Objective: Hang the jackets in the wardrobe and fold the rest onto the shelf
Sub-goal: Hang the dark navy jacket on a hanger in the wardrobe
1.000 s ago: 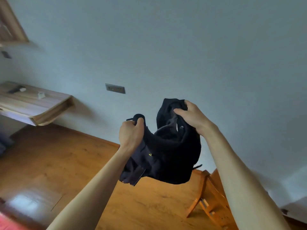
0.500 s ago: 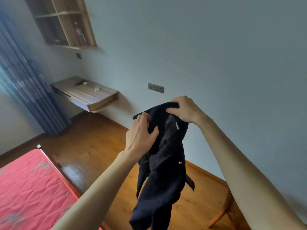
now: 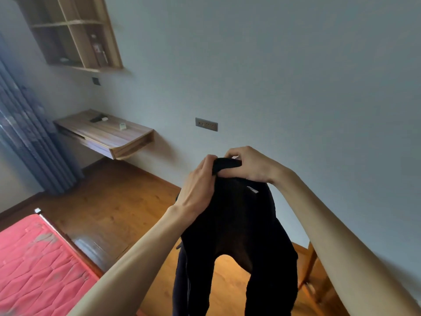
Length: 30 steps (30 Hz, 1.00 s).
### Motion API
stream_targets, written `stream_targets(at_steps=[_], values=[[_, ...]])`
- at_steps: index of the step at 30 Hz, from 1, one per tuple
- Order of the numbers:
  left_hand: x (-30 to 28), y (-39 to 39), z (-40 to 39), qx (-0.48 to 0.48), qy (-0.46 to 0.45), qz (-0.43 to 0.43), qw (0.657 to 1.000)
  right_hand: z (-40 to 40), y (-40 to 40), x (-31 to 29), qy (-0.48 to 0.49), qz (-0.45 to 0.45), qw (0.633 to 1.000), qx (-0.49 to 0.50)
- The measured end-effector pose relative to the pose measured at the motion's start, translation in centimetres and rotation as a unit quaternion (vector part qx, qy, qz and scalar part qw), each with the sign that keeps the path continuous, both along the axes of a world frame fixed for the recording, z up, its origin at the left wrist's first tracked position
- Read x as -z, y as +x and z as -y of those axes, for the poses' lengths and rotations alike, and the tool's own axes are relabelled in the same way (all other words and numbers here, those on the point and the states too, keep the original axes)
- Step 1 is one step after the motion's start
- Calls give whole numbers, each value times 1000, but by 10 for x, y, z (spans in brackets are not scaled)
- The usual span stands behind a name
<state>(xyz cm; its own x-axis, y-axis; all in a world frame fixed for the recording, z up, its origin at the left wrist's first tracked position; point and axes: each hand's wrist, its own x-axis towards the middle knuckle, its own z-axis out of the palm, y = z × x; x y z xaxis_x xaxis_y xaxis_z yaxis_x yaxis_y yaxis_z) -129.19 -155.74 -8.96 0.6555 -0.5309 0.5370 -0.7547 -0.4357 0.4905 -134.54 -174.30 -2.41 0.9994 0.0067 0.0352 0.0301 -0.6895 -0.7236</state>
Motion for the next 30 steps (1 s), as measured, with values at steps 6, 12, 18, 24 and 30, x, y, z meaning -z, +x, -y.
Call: stream_targets(at_steps=[6,12,18,24,30], values=[[-26,-14,10,19,0,28,999,25,-24,46,57,38,998,2],[-42,-29,25,8,-29,38,999,26,-40,122,65,237,955,164],[-61,-28,17,-7,-55,78,995,9,-24,166,-43,254,947,192],[-69,-6,-20,-88,0,196,977,-1,5,149,-16,238,954,181],[-60,27,-69,-164,148,294,930,7,21,106,-40,270,933,234]])
